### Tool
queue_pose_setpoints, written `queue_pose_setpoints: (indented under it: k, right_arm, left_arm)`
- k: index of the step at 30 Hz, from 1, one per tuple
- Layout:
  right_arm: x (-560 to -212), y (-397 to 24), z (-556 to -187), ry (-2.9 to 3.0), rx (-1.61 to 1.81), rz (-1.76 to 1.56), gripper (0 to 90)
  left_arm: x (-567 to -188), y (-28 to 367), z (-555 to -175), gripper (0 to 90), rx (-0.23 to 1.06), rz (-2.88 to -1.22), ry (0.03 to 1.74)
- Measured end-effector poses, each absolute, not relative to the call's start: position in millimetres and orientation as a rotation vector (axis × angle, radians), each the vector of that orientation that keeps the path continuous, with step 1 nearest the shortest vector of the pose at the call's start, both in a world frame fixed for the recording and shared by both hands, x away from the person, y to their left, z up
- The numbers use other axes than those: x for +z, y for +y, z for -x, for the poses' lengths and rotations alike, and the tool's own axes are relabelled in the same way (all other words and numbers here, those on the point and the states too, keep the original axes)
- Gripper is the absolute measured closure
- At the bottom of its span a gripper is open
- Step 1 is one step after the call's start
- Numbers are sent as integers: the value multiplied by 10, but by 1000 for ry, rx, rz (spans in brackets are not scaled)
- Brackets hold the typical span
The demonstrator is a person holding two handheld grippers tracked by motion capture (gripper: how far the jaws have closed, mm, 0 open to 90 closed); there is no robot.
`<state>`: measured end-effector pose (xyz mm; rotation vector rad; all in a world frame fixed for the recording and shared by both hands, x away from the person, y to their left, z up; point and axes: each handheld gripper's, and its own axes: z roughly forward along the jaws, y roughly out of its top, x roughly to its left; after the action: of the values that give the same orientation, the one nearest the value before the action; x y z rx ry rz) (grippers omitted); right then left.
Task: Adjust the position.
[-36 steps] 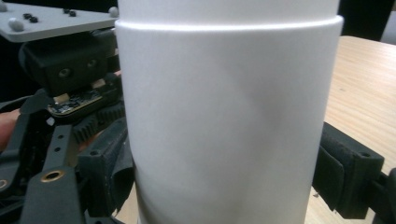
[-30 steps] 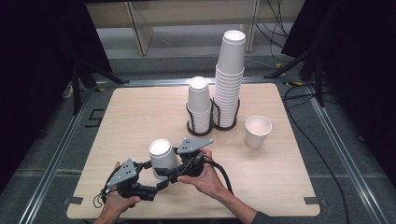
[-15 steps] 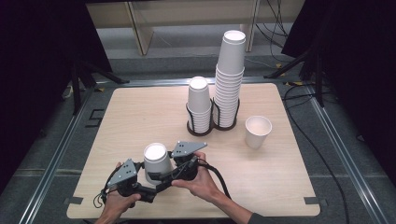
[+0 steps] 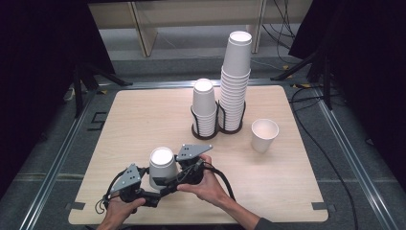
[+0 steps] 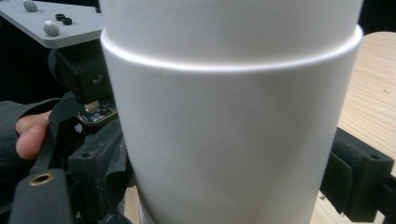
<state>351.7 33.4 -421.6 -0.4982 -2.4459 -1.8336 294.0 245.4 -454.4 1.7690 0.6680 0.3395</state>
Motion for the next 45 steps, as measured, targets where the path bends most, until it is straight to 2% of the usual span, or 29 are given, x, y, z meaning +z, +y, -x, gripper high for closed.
queue_pose_setpoints:
  k: [8,14,20,31,38,45]
  right_arm:
    - [-4080,300,-3529,-2509,-1801,475,147]
    - [-3940,219,-3565,-2562,-1768,440,153]
    - [-3861,123,-3594,-2621,-1607,406,155]
    - [-3862,86,-3619,-2604,-1503,385,219]
    - [-3842,76,-3608,-2597,-1515,360,237]
    - [-3794,11,-3626,-2557,-1558,384,243]
  left_arm:
    - [-4558,2429,-2936,119,345,-1779,636]
    - [-4572,2382,-2919,124,369,-1850,592]
    - [-4570,2356,-2905,132,379,-1897,564]
    - [-4565,2333,-2877,134,414,-1965,516]
    - [-4569,2326,-2877,103,411,-1948,506]
    - [-4552,2352,-2873,50,426,-1822,518]
